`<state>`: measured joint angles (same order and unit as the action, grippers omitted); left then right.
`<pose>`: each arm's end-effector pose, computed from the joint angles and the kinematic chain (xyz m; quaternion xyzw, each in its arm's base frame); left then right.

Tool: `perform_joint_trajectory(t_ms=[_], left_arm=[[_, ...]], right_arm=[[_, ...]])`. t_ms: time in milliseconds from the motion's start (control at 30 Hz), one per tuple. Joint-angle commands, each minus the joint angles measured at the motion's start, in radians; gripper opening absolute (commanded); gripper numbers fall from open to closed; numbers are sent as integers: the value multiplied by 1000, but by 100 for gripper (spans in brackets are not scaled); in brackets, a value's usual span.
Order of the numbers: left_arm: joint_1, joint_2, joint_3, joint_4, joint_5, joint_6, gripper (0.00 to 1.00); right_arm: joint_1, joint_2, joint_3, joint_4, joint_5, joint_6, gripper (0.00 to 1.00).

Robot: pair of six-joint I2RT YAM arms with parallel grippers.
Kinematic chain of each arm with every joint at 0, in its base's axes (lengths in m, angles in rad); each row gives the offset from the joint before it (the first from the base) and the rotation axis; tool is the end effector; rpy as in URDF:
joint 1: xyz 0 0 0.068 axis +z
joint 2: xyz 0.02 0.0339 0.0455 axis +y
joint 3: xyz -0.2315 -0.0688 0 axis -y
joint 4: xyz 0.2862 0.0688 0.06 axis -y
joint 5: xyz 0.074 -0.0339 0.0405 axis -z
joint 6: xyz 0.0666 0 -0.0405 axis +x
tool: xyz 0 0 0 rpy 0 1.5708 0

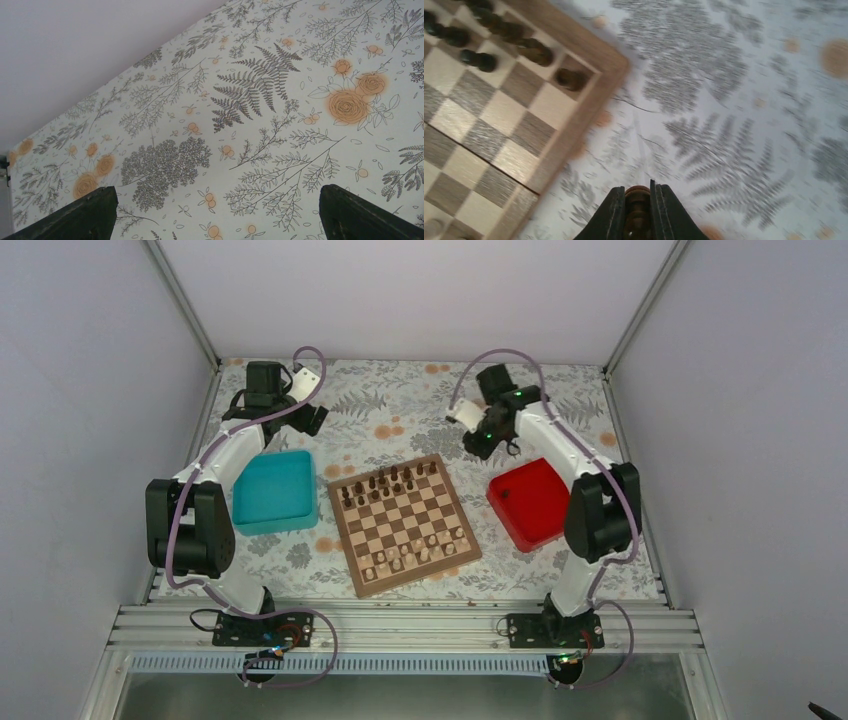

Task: Set up the chess pieces on the board
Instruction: Place the chess piece on the chessboard.

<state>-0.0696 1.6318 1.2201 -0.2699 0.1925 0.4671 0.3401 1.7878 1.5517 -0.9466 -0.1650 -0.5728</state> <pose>0.4267 -0.0425 0.1972 0.2781 0.8555 -0.0005 0.4368 0.3876 0.1487 0.2017 -0.4453 0.8708 0.0580 0.2003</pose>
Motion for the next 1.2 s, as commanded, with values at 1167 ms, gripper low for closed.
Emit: perform_joint_trajectory(t_ms=[1167], left_arm=[[-4, -25, -5, 23, 21, 15, 100]], right_arm=[[292, 304, 88, 64, -58, 14, 9]])
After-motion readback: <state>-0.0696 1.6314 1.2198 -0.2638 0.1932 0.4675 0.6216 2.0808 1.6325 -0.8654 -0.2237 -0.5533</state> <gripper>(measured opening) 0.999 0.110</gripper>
